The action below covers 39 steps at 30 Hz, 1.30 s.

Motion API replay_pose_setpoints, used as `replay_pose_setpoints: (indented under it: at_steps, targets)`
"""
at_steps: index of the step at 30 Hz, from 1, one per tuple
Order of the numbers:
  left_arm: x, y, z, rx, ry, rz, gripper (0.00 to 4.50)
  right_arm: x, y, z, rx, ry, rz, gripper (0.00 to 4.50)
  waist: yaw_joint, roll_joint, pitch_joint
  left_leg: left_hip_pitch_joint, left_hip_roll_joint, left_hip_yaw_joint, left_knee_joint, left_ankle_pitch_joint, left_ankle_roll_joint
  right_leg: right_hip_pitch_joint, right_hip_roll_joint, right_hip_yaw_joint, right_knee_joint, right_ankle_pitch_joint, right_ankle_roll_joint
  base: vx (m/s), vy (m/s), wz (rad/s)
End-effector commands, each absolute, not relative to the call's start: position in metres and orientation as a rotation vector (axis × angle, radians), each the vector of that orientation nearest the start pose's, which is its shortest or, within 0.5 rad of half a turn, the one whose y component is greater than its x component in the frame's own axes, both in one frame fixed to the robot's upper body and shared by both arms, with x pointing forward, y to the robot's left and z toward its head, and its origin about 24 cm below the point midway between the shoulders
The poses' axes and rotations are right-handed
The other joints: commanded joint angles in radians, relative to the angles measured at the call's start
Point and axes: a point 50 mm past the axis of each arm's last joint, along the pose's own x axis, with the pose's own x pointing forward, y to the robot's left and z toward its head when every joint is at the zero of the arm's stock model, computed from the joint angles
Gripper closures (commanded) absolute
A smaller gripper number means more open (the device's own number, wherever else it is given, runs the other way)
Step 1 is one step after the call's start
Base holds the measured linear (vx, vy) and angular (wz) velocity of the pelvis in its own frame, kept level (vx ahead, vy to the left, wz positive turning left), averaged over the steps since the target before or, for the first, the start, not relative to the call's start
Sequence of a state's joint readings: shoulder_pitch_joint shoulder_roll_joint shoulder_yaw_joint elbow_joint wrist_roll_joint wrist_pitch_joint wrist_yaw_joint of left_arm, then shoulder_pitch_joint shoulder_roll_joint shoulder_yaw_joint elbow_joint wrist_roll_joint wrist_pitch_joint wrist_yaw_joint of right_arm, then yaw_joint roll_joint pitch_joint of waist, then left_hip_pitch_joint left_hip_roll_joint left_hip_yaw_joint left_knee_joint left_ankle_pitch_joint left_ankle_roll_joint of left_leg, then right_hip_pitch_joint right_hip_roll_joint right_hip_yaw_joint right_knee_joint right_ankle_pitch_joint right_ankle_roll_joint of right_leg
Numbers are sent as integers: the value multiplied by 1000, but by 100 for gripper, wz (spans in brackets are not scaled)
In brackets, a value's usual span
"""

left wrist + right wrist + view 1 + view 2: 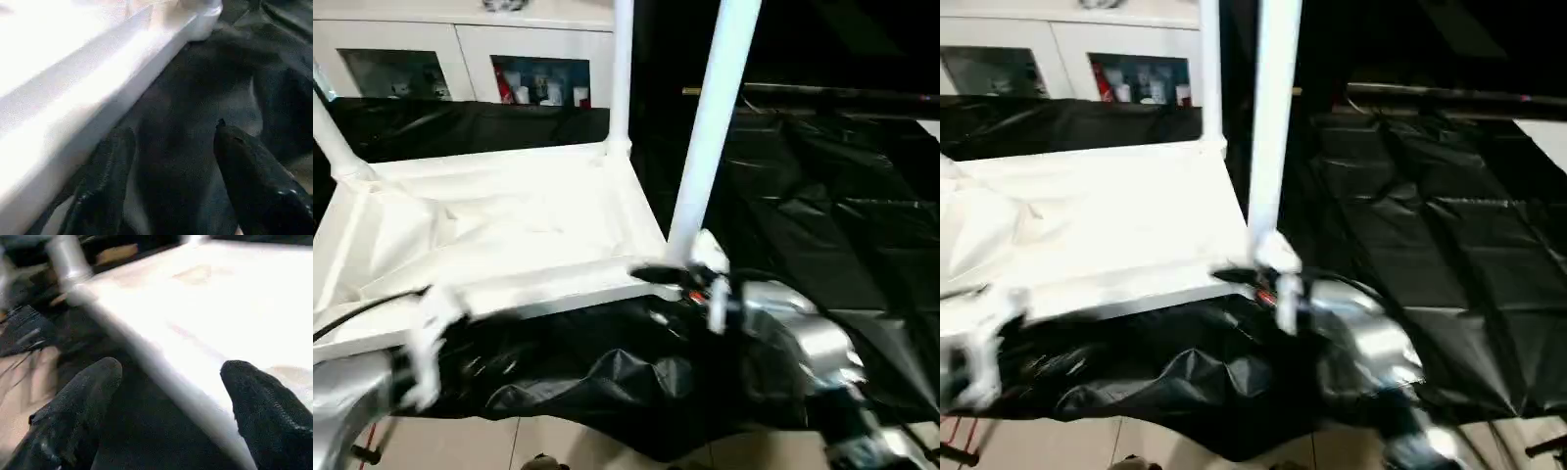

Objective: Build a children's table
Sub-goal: Rotate leg to tighten

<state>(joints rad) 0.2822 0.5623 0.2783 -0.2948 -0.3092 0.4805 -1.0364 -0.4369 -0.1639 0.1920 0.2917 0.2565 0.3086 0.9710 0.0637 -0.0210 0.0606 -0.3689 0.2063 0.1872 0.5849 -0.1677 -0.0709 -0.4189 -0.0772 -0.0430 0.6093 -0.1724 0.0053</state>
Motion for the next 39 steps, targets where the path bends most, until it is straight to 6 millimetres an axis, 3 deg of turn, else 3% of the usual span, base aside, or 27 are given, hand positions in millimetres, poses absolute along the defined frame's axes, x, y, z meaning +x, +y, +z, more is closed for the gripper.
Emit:
replay_pose_setpoints:
  at_steps: [1,2,3,4,7,9,16,18,20,22,23,25,26,28,29,31,36,37,38,39]
  targets:
    - [166,261,64,65,460,-730,114,310,-83,67,73,198,1091,67,0,18,-39,17,22,-26,-93,-506,-39,12,-47,35,-102,-541,-112,0,0,0]
    - [166,261,64,65,460,-730,114,310,-83,67,73,198,1091,67,-2,20,-37,23,22,-24,-93,-523,-44,6,-44,37,-106,-534,-112,0,0,0]
    - [154,270,56,79,504,-677,109,322,-84,68,81,191,990,67,0,18,-37,27,23,-24,-92,-534,-47,3,-44,38,-106,-522,-118,0,0,0]
    - [150,273,53,79,515,-661,97,326,-85,68,84,187,954,67,-3,18,-35,21,22,-27,-96,-537,-50,10,-42,37,-103,-515,-117,0,0,0]
    - [146,278,49,69,511,-600,68,340,-90,70,109,183,825,67,1,18,-36,30,22,-22,-94,-537,-52,5,-38,40,-103,-483,-120,0,0,0]
    - [144,280,47,63,508,-567,53,349,-95,72,131,184,729,67,1,20,-40,25,21,-23,-95,-524,-54,12,-39,40,-97,-454,-127,0,0,0]
    - [136,289,35,77,501,-486,3,374,-124,69,78,219,413,67,-1,19,-46,23,19,-16,-89,-480,-51,16,-38,39,-89,-379,-148,0,0,0]
    - [140,291,34,86,486,-469,3,378,-138,71,61,213,337,67,3,18,-47,26,19,-14,-87,-483,-48,16,-38,39,-88,-381,-146,0,0,0]
    - [145,292,35,95,471,-459,3,380,-147,73,56,210,296,67,12,24,-49,28,19,-13,-86,-475,-50,18,-36,39,-86,-365,-144,0,0,0]
    - [150,293,37,104,453,-451,3,383,-157,74,53,205,247,67,22,24,-49,38,19,-9,-82,-491,-56,10,-32,39,-87,-362,-147,0,0,0]
    - [154,292,38,116,439,-451,3,384,-164,76,46,198,217,67,24,33,-51,39,19,-11,-82,-496,-60,11,-34,38,-85,-359,-150,0,0,0]
    - [156,292,39,124,430,-452,3,385,-168,77,41,192,199,67,27,28,-51,37,19,-10,-81,-499,-61,13,-33,38,-84,-356,-153,0,0,0]
    - [164,290,42,130,395,-454,3,387,-184,80,33,181,138,67,29,38,-51,36,18,-11,-81,-503,-63,15,-35,38,-85,-359,-152,0,0,0]
    - [168,288,44,124,376,-459,3,387,-194,81,24,177,113,67,33,34,-52,38,17,-10,-77,-510,-62,16,-33,36,-84,-354,-157,0,0,0]
    - [167,290,45,123,358,-450,3,386,-198,82,-13,168,136,67,34,35,-51,35,17,-11,-77,-506,-61,19,-34,35,-83,-352,-158,0,0,0]
    - [166,292,46,115,349,-439,3,385,-198,82,-32,166,160,67,33,26,-55,19,14,-11,-76,-449,-44,34,-38,35,-77,-332,-158,0,0,0]
    - [167,300,57,99,235,-360,3,377,-191,75,-74,156,279,67,17,20,-58,8,16,-12,-75,-385,-21,44,-37,34,-72,-288,-180,0,0,0]
    - [172,298,65,89,177,-357,3,373,-188,71,-93,151,306,67,16,20,-58,8,16,-12,-75,-381,-20,43,-36,33,-72,-286,-183,0,0,0]
    - [179,292,75,58,101,-372,3,368,-187,65,-104,148,311,67,18,12,-60,13,17,-8,-72,-375,-14,41,-37,35,-73,-279,-184,0,0,0]
    - [182,289,79,39,75,-383,3,366,-187,63,-106,146,305,67,19,17,-58,15,18,-8,-73,-374,-16,38,-36,35,-72,-278,-191,0,0,0]
